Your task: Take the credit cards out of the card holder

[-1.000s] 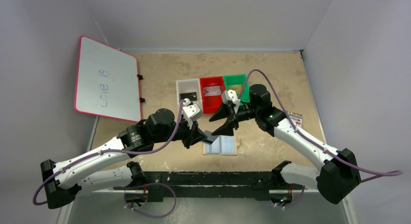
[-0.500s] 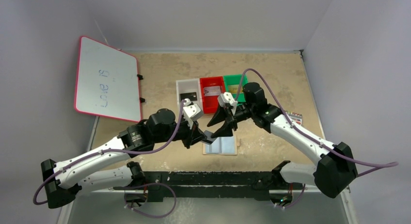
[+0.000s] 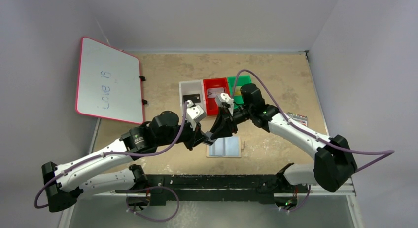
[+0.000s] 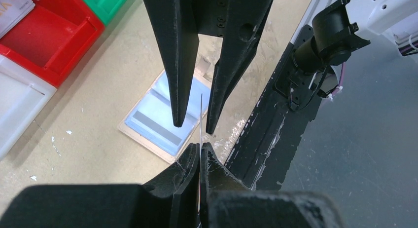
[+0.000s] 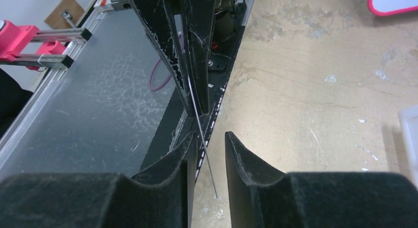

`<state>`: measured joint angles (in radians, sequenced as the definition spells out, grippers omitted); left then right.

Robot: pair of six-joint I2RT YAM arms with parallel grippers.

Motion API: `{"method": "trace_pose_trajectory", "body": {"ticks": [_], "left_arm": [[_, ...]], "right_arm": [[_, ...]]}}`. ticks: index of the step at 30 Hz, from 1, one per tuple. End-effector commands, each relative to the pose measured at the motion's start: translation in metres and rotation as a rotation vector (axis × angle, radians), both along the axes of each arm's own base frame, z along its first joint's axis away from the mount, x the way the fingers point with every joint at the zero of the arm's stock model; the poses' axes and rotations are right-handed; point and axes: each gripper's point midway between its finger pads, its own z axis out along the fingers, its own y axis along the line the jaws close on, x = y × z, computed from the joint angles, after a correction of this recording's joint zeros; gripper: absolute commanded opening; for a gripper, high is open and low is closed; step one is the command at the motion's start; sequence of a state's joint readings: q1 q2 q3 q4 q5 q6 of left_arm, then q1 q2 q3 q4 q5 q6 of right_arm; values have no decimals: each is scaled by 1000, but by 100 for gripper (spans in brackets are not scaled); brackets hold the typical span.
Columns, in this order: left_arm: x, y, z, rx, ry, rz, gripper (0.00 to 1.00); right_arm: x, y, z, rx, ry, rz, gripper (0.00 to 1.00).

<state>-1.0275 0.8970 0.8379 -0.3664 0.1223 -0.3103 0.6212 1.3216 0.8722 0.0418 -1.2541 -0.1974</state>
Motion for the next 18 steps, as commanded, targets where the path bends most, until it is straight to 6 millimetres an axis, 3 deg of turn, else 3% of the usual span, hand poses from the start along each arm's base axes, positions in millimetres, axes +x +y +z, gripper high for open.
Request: {"method": "trace_pose_trajectory", "body": {"ticks": [1, 7, 10, 12, 14, 16, 18], "left_arm": [[5, -1, 23, -46, -53, 3, 0], [5, 0, 21, -40, -55, 8, 0], [9, 2, 22, -39, -57, 36, 0], [14, 5, 23, -29, -56, 76, 19], [24, 13, 23, -4, -50, 155, 45], [32, 23, 25, 8, -54, 233, 61], [42, 38, 33, -11, -82, 331, 68]], "right_arm": [[-3, 7, 29, 69, -23, 51, 29], [-3, 9, 24, 61, -2, 63, 6], [-3, 9, 24, 60, -3, 65, 0], [0, 10, 24, 58, -21, 45, 0], [2, 9, 23, 50, -35, 22, 0], [9, 10, 19, 27, -53, -23, 0], [28, 11, 12, -17, -110, -128, 0]]}}
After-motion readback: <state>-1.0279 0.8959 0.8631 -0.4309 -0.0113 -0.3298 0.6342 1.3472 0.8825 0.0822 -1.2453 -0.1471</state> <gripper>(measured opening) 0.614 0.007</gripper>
